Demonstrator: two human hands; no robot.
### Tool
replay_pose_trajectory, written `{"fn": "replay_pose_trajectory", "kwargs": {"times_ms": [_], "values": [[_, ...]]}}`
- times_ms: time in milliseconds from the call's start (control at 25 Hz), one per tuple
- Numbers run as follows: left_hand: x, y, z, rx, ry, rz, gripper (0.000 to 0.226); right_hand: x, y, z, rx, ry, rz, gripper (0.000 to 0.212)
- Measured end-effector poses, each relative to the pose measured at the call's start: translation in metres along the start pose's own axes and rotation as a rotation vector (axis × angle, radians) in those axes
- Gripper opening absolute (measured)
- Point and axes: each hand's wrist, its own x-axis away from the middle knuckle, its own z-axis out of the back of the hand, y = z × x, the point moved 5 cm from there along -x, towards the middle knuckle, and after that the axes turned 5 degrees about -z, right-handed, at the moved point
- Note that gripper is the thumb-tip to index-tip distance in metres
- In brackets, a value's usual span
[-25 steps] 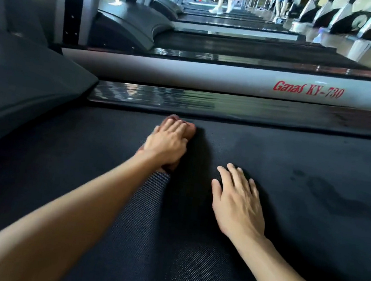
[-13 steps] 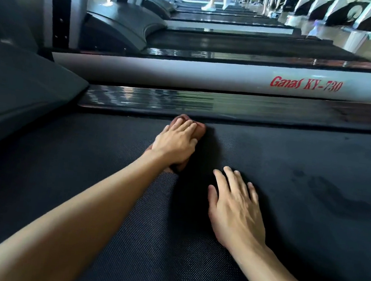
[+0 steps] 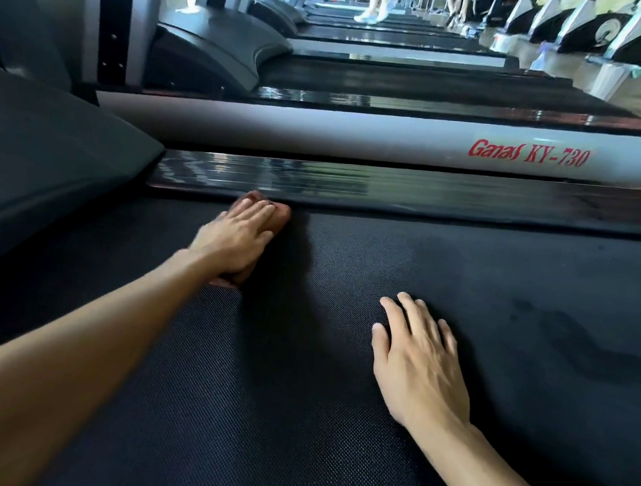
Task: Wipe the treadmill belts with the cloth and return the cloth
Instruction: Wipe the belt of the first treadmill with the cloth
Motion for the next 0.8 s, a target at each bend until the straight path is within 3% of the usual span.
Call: {"fn": "replay_pose_trajectory", "kwargs": {"times_ms": [160,240,320,400,520,680,800], "values": [[0.041,-0.072,0.016,-0.060,-0.011,0.298,0.055,-0.007,0.002,0.007,-0.033,-0.057,-0.044,0.042],[0.045,-0.042,0.016,-0.116,0.013,0.223,0.057,-0.018,-0.019,0.009,-0.087,-0.145,-0.050,0.037],[0.041,-0.001,0.010,-0.066,0.009,0.056,0.057,-0.024,-0.064,0.001,-0.101,-0.213,0.074,0.043],[0.034,0.002,0.006,-0.017,-0.003,-0.003,0.057,-0.021,-0.102,-0.015,-0.117,-0.264,0.150,0.048],[0.021,-0.077,0.015,0.018,-0.001,0.142,0.053,-0.018,-0.109,-0.030,-0.066,-0.183,0.131,0.055],[0.049,-0.173,0.030,-0.123,0.026,0.417,0.049,-0.019,-0.108,-0.034,-0.069,-0.139,0.150,0.063],[0.048,-0.157,0.028,-0.177,0.016,0.326,0.055,-0.018,-0.109,-0.033,-0.060,-0.123,0.139,0.060]]}}
